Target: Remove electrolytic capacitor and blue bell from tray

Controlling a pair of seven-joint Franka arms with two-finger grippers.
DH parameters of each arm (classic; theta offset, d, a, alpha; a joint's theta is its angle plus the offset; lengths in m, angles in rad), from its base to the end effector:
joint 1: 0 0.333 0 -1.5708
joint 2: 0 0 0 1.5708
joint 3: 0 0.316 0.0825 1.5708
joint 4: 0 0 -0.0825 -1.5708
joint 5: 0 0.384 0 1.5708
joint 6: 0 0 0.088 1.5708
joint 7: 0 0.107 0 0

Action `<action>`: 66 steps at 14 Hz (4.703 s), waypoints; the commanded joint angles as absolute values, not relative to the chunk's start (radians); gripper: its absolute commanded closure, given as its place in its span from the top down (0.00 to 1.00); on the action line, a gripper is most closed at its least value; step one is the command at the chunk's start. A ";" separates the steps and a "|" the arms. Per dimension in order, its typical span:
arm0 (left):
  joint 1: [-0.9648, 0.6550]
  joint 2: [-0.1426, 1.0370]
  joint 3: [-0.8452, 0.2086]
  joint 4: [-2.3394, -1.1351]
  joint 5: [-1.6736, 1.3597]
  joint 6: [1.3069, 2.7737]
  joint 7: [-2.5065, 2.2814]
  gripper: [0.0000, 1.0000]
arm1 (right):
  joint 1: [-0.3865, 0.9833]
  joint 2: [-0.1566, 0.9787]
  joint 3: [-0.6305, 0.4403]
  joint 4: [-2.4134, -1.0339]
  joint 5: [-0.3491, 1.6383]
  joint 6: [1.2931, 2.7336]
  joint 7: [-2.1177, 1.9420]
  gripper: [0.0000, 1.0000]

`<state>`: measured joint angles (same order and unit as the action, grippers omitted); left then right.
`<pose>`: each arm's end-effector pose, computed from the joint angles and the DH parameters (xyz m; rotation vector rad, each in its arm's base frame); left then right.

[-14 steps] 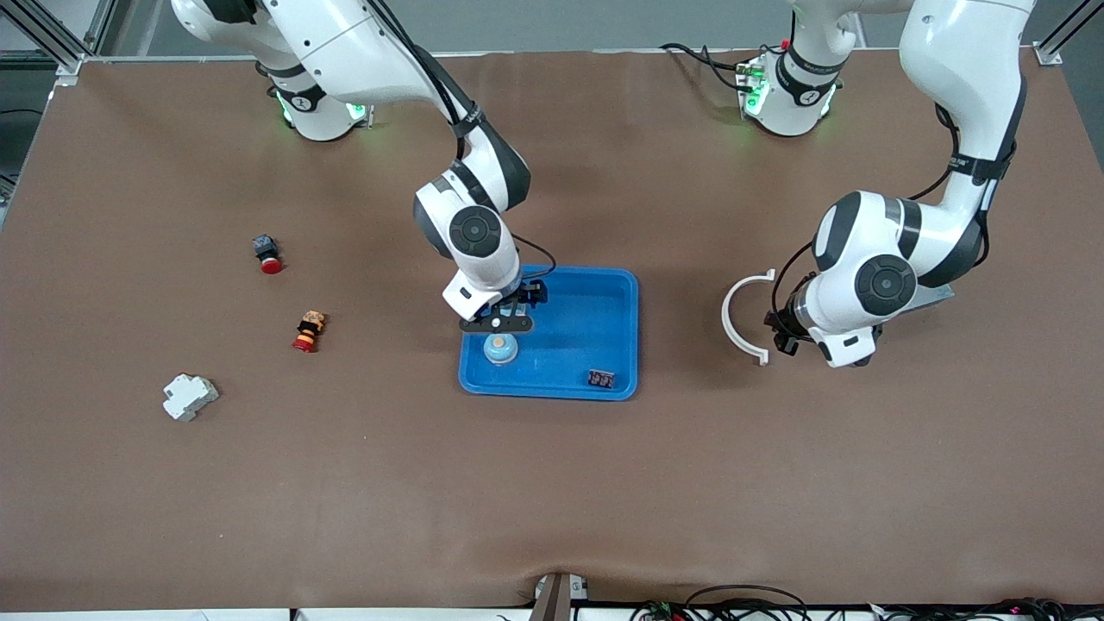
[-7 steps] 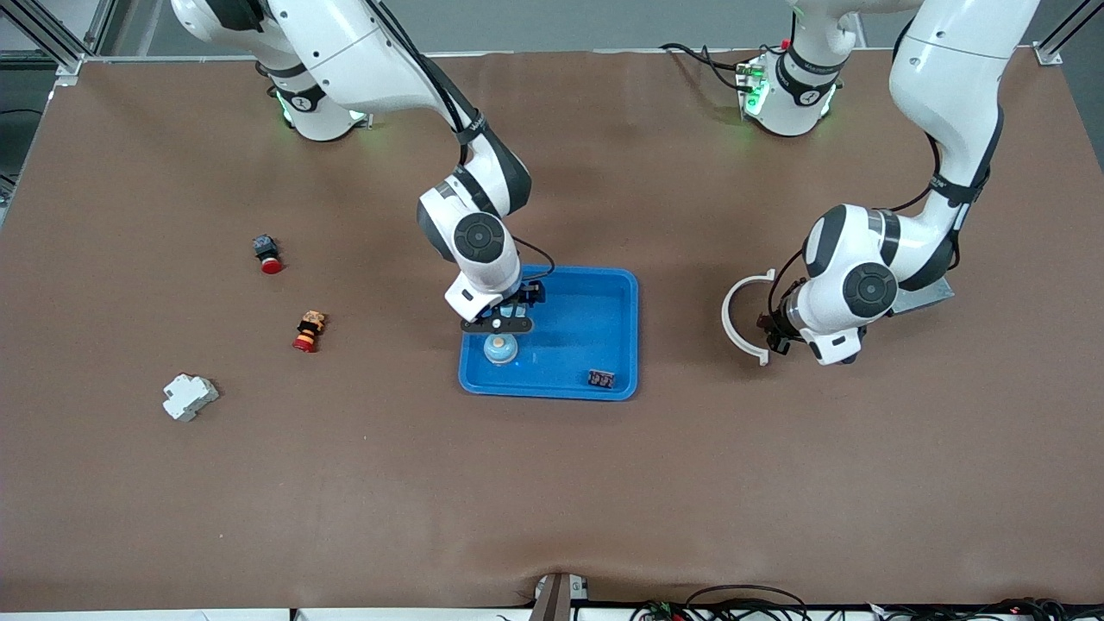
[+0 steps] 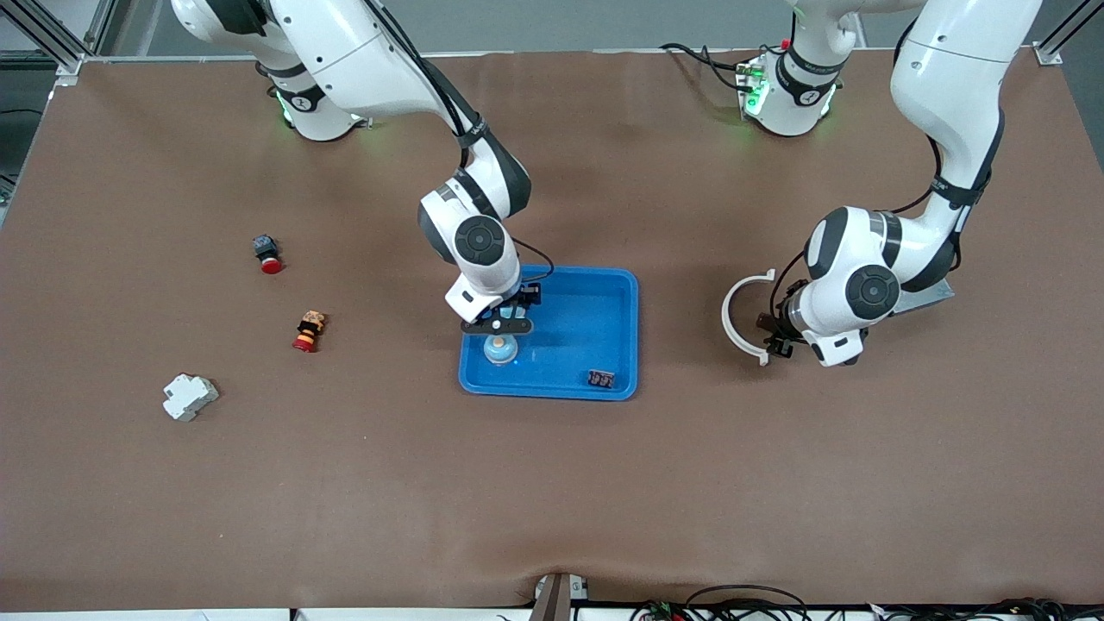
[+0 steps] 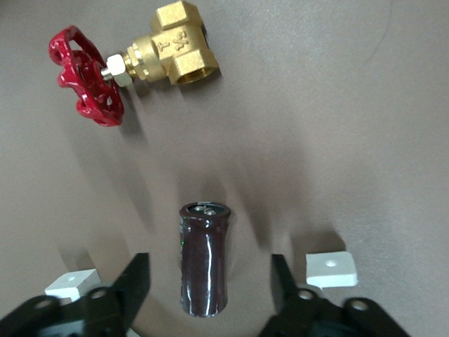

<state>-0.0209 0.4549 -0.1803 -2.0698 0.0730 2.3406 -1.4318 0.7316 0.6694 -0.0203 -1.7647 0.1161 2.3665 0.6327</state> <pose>0.5590 -0.1133 0.1978 -2.5114 -1.6927 0.2178 0.4937 0.4285 0.1788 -3.1285 0.0049 0.1461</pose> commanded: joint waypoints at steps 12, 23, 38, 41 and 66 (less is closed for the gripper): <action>-0.086 0.439 -0.210 -1.754 0.057 2.083 -1.541 1.00 | 0.672 0.366 -0.032 -1.763 0.118 1.975 0.507 0.20; -0.313 0.678 -0.204 -1.474 0.061 2.105 -1.870 1.00 | 0.151 -0.101 -0.034 -2.103 0.042 1.839 -0.191 0.20; -0.532 0.796 -0.120 -1.448 0.064 2.355 -2.065 1.00 | -0.086 0.261 -0.034 -2.120 -0.047 2.276 -0.545 0.19; -0.537 0.811 -0.117 -1.448 0.064 2.367 -2.071 1.00 | -0.115 0.385 -0.034 -2.088 -0.051 2.386 -0.548 0.19; -0.549 0.870 -0.115 -1.453 0.080 2.425 -2.071 0.00 | -0.107 0.506 -0.028 -2.051 -0.037 2.442 -0.542 1.00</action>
<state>-0.5459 0.8657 -0.1248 -1.4630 0.0624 2.4256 -2.0478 -0.0967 0.5061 -0.0333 -2.0691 -0.0256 2.4577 -0.5404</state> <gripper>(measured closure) 0.573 0.079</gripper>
